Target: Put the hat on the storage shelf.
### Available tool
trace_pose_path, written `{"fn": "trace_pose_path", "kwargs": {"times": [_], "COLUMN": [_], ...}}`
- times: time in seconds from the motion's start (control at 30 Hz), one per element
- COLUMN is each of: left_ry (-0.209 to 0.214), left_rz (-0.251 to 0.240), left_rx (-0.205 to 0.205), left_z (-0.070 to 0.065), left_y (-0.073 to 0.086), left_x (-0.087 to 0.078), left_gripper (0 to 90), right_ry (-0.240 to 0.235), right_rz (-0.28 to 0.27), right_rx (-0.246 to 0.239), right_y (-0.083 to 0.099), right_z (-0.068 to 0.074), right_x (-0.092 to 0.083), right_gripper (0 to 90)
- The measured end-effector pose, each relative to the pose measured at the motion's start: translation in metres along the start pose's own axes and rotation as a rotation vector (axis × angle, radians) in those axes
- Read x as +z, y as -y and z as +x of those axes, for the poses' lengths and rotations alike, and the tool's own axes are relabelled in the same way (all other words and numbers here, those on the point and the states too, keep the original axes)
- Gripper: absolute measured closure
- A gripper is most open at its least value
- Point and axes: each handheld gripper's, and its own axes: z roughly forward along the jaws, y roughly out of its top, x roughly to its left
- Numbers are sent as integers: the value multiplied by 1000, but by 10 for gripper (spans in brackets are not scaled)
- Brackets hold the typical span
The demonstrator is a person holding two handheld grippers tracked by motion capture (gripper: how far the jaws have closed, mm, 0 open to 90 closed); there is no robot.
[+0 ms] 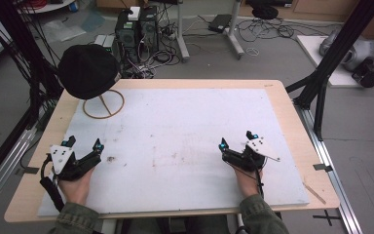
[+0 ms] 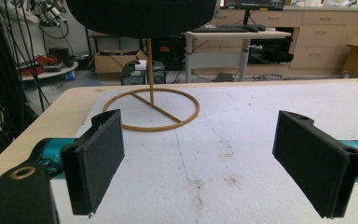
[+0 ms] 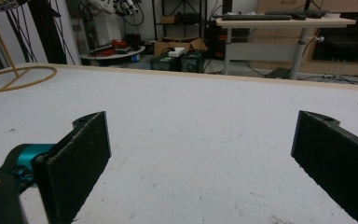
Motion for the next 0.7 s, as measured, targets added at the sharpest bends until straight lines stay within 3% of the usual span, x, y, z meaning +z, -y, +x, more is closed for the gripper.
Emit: {"fn": "trace_pose_path", "kwargs": {"times": [0.2,0.53,0.7], "left_ry": [11,7,1], "left_rz": [7,1,-17], "left_rx": [-2,-48,-10], "left_z": [0,4,1], "left_y": [1,2,1], "left_x": [0,2,1], "left_gripper": [169,169,170], "right_ry": [-2,13,18], "right_rz": [3,-2,1], "right_rx": [-10,-22,-22], "right_y": [0,0,0], "right_z": [1,1,0], "right_x": [-1,-6,-6], "right_gripper": [37,37,37]}}
